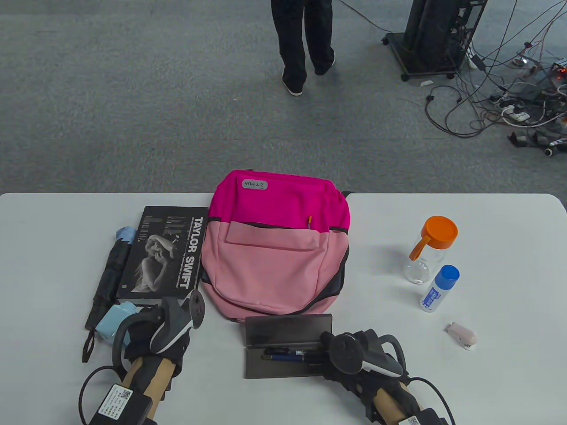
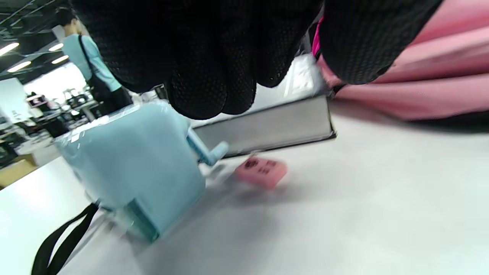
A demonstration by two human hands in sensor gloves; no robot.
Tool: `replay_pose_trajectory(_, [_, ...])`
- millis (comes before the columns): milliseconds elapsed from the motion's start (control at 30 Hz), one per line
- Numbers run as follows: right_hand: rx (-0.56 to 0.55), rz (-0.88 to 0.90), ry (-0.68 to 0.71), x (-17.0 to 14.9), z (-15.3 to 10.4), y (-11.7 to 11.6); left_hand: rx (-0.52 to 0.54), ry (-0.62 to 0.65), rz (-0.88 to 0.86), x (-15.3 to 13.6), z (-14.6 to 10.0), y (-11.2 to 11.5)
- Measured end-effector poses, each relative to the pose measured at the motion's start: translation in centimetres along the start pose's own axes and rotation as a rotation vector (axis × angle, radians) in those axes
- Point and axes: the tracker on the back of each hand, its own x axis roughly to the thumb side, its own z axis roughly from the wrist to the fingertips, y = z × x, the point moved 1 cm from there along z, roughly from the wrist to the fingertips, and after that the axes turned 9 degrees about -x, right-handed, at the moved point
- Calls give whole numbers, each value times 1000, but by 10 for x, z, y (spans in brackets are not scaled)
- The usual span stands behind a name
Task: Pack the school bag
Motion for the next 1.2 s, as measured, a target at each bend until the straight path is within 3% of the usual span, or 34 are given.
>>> replay_pose_trajectory(167, [-2, -3, 1, 0, 0, 0, -105, -24, 3, 9, 19, 23])
replay_pose_trajectory(500, [-2, 1, 1, 0, 0, 0, -126, -69, 37, 16, 34, 39])
replay_pose_trajectory(600, [-2, 0, 1, 0, 0, 0, -40, -83, 122, 21, 34, 39])
replay_pose_trajectory(700, [-2, 0, 1, 0, 0, 0, -37, -106, 144, 22, 32, 38])
replay_pose_trajectory(833, [-3, -1, 3, 0, 0, 0, -65, -131, 81, 22, 31, 38])
replay_pose_trajectory(900, [-3, -1, 2, 0, -1, 0, -140, -125, 100, 25, 33, 39])
replay_pose_trajectory(1200, [-1, -2, 5, 0, -1, 0, -103, -144, 104, 23, 30, 36])
